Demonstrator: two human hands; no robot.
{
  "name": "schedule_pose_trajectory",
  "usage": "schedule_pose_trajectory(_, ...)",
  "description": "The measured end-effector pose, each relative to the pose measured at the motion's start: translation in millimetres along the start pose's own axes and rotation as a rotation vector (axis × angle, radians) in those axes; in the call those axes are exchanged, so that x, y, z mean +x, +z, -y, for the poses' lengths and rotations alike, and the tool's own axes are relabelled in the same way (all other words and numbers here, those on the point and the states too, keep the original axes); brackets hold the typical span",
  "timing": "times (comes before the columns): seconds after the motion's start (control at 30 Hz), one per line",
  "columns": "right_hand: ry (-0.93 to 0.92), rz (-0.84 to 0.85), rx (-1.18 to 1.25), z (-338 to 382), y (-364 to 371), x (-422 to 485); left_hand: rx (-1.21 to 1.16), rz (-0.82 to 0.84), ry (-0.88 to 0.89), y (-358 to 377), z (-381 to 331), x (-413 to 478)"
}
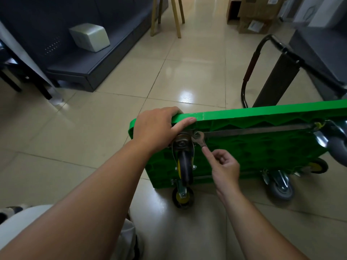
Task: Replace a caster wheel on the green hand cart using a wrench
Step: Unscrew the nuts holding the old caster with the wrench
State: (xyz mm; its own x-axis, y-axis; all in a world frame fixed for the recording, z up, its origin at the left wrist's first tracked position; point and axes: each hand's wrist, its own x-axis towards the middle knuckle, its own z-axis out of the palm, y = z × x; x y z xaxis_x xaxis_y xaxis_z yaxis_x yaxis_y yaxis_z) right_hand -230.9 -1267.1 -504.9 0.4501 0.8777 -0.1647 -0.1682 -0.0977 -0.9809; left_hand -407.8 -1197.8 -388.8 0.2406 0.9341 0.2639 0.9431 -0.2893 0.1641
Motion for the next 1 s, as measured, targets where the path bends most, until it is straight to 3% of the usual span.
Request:
schedule_pose_trajectory(0.33, -0.161, -0.004, -0.166, -18.5, 8.9, 17.2, 0.008, -0.01, -0.026, 2.8, 0.5, 1.8)
schedule_pose_trajectory(0.47, -0.406, 0.132, -0.548, -30.3, 4.7, 18.9, 0.012, -0.016, -0.023, 2.2, -0.4, 1.0)
schedule_pose_trajectory(0.67, -0.45, 0.232, -0.71, -26.1, -7.7, 37.8, 0.003, 0.001, -0.023, 0.6, -1.0, -0.4)
schedule_pose_trajectory(0.9, -0.438, 0.297, -1.297, 52.4, -47.2, 50.7, -0.001, 0.01, -0.013, -0.5, -0.6, 0.5)
schedule_pose_trajectory(1.0, -0.721, 0.212, -1.573, 91.7, -50.6, 49.8, 0.002, 0.01, -0.013, -1.7, -1.5, -1.2)
